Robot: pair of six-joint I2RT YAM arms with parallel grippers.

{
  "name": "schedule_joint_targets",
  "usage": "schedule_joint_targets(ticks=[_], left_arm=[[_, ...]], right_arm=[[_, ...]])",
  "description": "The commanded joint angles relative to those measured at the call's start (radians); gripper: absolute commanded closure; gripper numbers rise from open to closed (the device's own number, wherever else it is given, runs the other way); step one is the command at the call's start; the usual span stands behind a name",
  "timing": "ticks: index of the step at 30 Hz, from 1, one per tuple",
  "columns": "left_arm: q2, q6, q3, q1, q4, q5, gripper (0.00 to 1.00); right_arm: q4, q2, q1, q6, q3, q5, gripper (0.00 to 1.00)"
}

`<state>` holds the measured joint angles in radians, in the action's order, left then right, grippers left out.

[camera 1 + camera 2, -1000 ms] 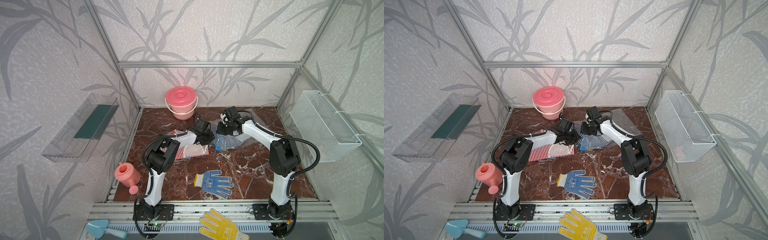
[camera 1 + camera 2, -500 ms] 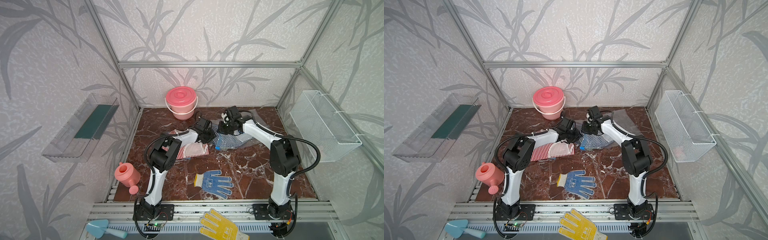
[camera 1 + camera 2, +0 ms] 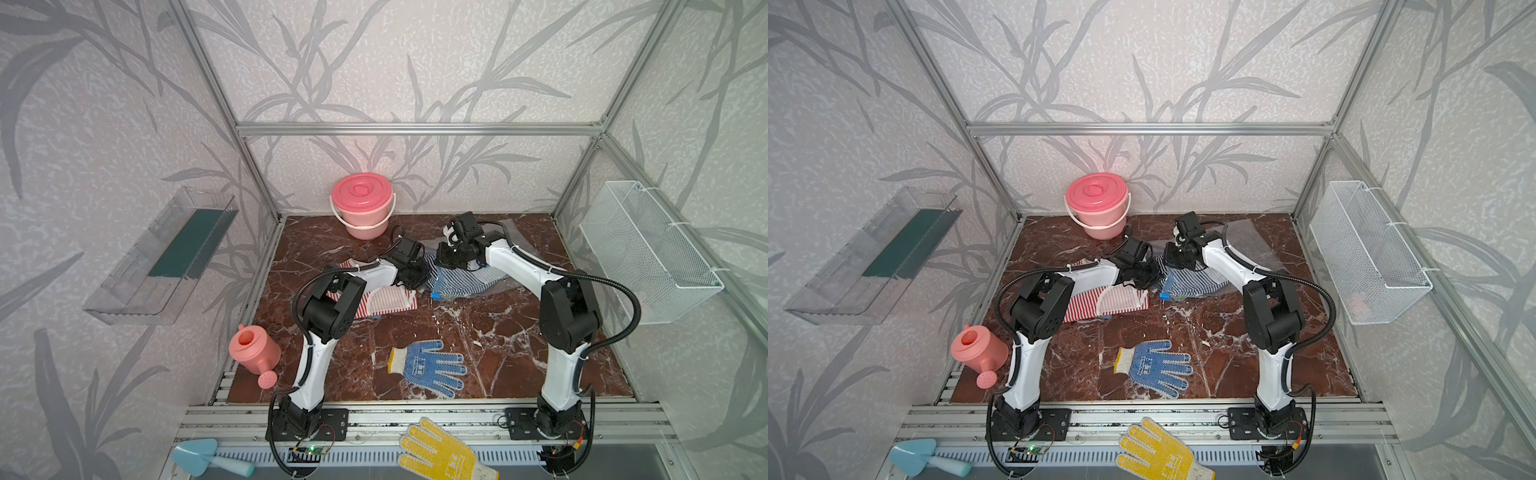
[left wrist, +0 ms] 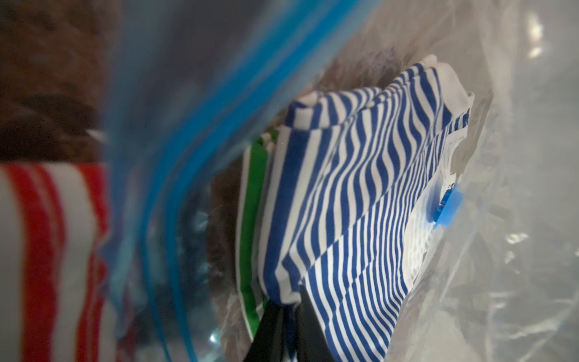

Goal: Take the tank top out of the vacuum bag
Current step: Take out the tank top from the vacuum bag.

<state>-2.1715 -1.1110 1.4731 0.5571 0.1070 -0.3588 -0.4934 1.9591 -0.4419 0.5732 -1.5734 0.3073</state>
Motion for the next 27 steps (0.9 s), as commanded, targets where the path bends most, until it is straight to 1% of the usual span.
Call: schedule_joint_targets(ticks=[1, 6, 9, 15, 27], left_arm=[[-0.014, 0.008, 0.044, 0.006, 0.008, 0.0, 1.0], [0.014, 0.079, 0.096, 0.004, 0.077, 0.036, 1.0], [0.03, 0.119, 0.13, 0.005, 0.111, 0.038, 1.0], [0.077, 0.162, 0.135, 0.006, 0.131, 0.053, 1.0], [0.163, 0.213, 0.096, 0.006, 0.164, 0.098, 1.0]], right_arm=[[0.013, -0.009, 0.004, 0.001, 0.004, 0.012, 1.0], [0.018, -0.008, 0.007, 0.0, 0.021, 0.006, 1.0], [0.018, -0.008, 0.009, -0.001, 0.032, -0.001, 1.0], [0.026, -0.009, 0.01, 0.0, 0.047, -0.011, 1.0], [0.031, 0.006, 0.011, -0.003, 0.05, -0.014, 1.0]])
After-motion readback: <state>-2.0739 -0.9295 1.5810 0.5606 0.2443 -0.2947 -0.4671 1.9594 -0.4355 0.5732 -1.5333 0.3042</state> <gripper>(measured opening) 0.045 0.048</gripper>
